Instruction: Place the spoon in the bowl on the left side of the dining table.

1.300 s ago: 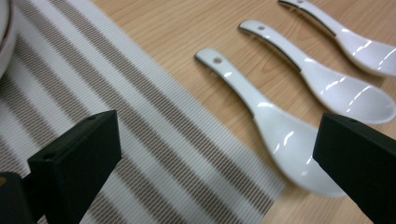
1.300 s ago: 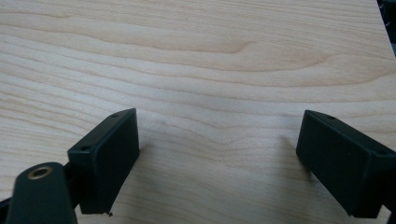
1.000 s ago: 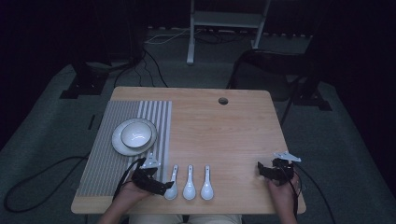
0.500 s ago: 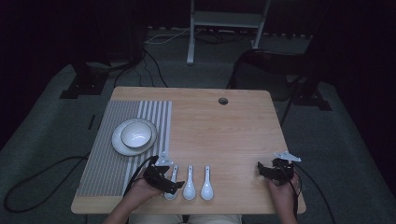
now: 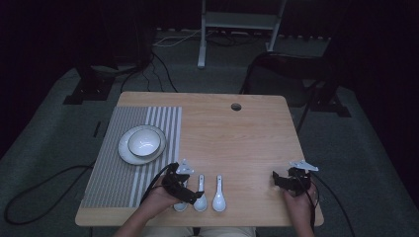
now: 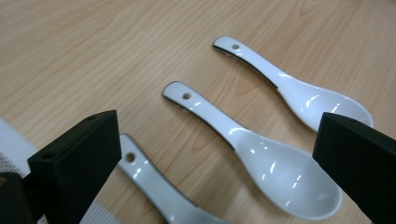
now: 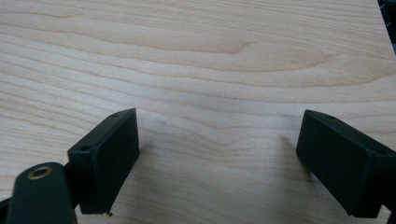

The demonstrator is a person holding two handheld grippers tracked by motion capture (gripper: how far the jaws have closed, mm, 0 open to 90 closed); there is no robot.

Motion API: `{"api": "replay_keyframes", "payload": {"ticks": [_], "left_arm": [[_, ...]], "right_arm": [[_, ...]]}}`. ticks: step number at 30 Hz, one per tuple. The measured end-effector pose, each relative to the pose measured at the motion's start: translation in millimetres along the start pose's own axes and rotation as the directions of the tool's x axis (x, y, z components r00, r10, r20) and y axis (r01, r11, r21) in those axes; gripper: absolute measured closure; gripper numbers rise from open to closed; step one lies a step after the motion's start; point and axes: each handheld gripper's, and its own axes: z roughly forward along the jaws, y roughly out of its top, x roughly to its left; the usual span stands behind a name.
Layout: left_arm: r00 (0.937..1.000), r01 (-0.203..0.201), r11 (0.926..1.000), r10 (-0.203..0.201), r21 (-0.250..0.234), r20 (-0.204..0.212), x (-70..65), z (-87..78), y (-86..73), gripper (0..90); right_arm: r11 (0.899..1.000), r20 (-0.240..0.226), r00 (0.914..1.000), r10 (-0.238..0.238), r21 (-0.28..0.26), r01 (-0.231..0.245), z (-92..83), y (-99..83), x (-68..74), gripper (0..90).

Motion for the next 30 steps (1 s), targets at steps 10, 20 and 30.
{"api": "replay_keyframes", "payload": {"ticks": [10, 20, 30], "left_arm": [[0.9996, -0.017, 0.9996, 0.016, 0.023, 0.024, -9.8, 15.0, 19.2, 1.1], [0.9988, 0.005, 0.9989, -0.007, 0.047, 0.048, -16.7, 32.5, 33.3, 1.1], [0.9973, -0.018, 0.9921, 0.009, 0.124, 0.074, -31.8, 59.1, 45.7, 1.2]], "right_arm": [[1.000, 0.000, 1.0000, 0.000, 0.000, 0.000, 0.0, 0.0, 0.0, 12.6], [1.000, 0.000, 1.0000, 0.000, 0.000, 0.000, 0.0, 0.0, 0.0, 12.6], [1.000, 0.000, 1.0000, 0.000, 0.000, 0.000, 0.0, 0.0, 0.0, 12.6]]}}
